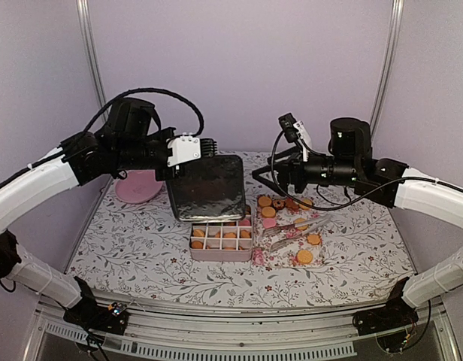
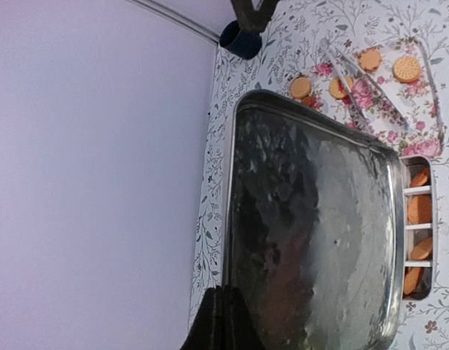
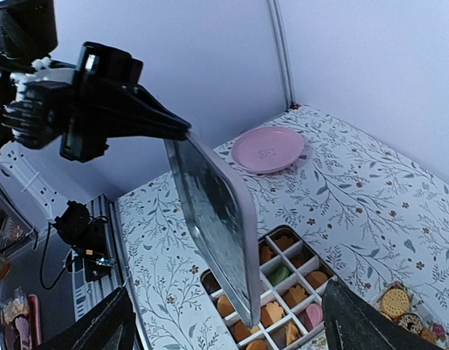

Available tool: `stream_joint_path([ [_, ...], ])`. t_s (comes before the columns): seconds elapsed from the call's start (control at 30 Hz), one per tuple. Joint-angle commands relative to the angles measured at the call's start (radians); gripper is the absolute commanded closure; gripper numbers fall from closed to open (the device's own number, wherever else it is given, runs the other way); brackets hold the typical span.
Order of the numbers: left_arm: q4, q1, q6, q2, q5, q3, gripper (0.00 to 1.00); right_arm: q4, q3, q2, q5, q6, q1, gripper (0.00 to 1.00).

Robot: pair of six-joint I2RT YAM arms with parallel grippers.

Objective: Pack the cookies
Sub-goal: Pass from the left arm to the right

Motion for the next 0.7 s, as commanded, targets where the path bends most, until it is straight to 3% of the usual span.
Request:
stream_joint_path([
  [0.0,0.098,-0.070,0.082,-0.064,-0.100,-0.045,1.00,0.066,0.011,-0.015,-0.109,-0.077,0.090,0.09],
  [0.17,0.142,-0.117,0.120,-0.135,-0.106,-0.114,1.00,0.035,0.024,0.035,-0.064,-0.097,0.133,0.16],
  [0.4,0.240,-0.152,0.193,-0.261,-0.074,-0.255,1.00,-0.025,0.036,0.075,0.200,-0.169,0.176,0.22],
  [0.67,0.259,-0.162,0.210,-0.279,-0.052,-0.293,1.00,0.041,0.048,0.128,0.214,-0.222,0.249,0.24],
])
